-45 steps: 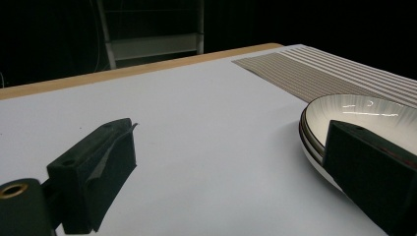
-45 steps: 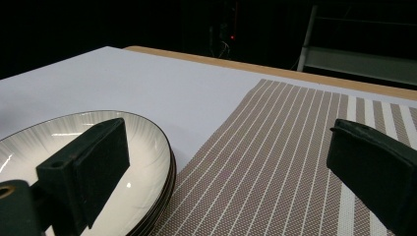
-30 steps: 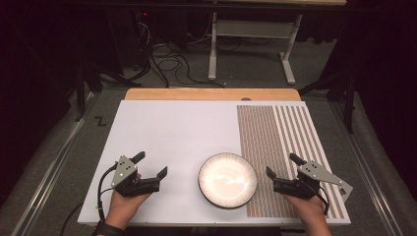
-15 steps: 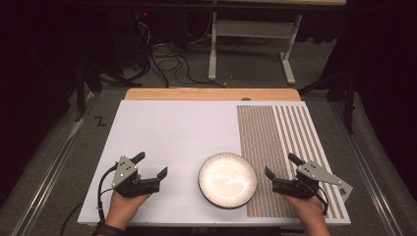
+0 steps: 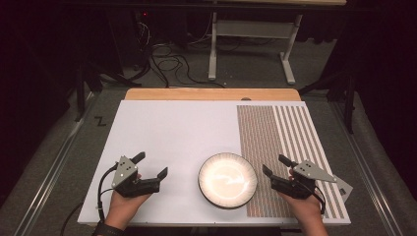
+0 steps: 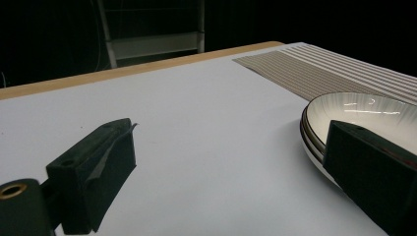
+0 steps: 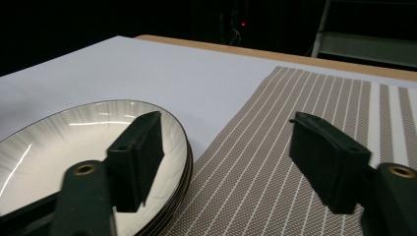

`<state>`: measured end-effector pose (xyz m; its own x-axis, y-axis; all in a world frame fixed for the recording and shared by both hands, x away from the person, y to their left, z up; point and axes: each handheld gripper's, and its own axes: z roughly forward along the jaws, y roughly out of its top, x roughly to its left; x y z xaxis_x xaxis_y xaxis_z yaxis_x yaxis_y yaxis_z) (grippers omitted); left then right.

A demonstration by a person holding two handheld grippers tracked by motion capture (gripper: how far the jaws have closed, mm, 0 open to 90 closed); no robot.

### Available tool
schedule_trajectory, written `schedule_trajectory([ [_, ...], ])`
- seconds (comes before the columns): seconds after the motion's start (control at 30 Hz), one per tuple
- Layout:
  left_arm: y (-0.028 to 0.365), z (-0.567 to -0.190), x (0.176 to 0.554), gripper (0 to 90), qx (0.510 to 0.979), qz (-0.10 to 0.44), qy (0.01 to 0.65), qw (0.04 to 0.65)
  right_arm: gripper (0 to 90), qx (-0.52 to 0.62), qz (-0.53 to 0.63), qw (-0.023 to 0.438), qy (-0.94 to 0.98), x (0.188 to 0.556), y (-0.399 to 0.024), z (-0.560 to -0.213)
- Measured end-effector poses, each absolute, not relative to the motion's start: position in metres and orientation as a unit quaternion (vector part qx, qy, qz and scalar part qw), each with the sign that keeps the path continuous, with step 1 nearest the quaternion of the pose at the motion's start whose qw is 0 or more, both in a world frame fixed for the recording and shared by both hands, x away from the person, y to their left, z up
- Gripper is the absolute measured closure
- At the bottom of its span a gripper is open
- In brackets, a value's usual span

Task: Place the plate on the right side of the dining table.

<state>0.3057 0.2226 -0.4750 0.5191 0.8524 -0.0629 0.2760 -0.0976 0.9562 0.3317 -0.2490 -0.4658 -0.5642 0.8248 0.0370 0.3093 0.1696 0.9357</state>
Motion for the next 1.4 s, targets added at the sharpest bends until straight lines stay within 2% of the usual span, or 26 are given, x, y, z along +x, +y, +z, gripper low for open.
schedule_trajectory([
  [0.03,0.223,-0.475,0.306,6.1,0.69,0.27,0.409,0.533,39.2,0.393,0.511,0.245,0.724,0.332,-0.248,-0.467],
  [0.07,0.222,-0.475,0.306,6.1,0.689,0.27,0.409,0.533,39.2,0.393,0.511,0.245,0.724,0.332,-0.248,-0.467],
  [0.1,0.221,-0.475,0.305,6.1,0.69,0.271,0.408,0.533,45.3,0.388,0.512,0.238,0.729,0.332,-0.246,-0.467],
  [0.3,0.22,-0.475,0.305,6.0,0.693,0.271,0.405,0.531,51.2,0.381,0.502,0.226,0.743,0.334,-0.242,-0.469],
  [0.53,0.217,-0.476,0.305,6.0,0.695,0.27,0.402,0.531,64.8,0.381,0.485,0.199,0.761,0.335,-0.236,-0.474],
  [0.6,0.217,-0.476,0.304,6.0,0.696,0.269,0.401,0.532,66.1,0.38,0.484,0.198,0.763,0.335,-0.235,-0.475],
  [0.63,0.216,-0.476,0.304,6.0,0.696,0.268,0.401,0.532,68.5,0.38,0.481,0.198,0.765,0.335,-0.234,-0.476],
  [0.67,0.217,-0.476,0.304,6.0,0.696,0.268,0.401,0.532,75.1,0.381,0.479,0.194,0.767,0.335,-0.232,-0.477],
  [0.7,0.217,-0.476,0.304,6.0,0.696,0.268,0.401,0.532,75.1,0.381,0.479,0.194,0.767,0.335,-0.232,-0.477],
  [0.73,0.217,-0.475,0.304,5.9,0.696,0.269,0.401,0.531,80.1,0.381,0.472,0.196,0.771,0.334,-0.23,-0.477],
  [0.77,0.218,-0.475,0.304,5.9,0.696,0.269,0.402,0.531,80.1,0.381,0.472,0.196,0.771,0.334,-0.23,-0.477],
  [0.9,0.219,-0.475,0.304,5.9,0.694,0.27,0.403,0.532,90.0,0.379,0.464,0.193,0.777,0.334,-0.229,-0.478],
  [1.07,0.218,-0.474,0.304,5.9,0.696,0.271,0.4,0.531,90.0,0.385,0.459,0.193,0.777,0.334,-0.228,-0.482],
  [1.4,0.218,-0.475,0.304,5.9,0.697,0.269,0.4,0.531,90.0,0.408,0.449,0.158,0.779,0.338,-0.23,-0.485],
])
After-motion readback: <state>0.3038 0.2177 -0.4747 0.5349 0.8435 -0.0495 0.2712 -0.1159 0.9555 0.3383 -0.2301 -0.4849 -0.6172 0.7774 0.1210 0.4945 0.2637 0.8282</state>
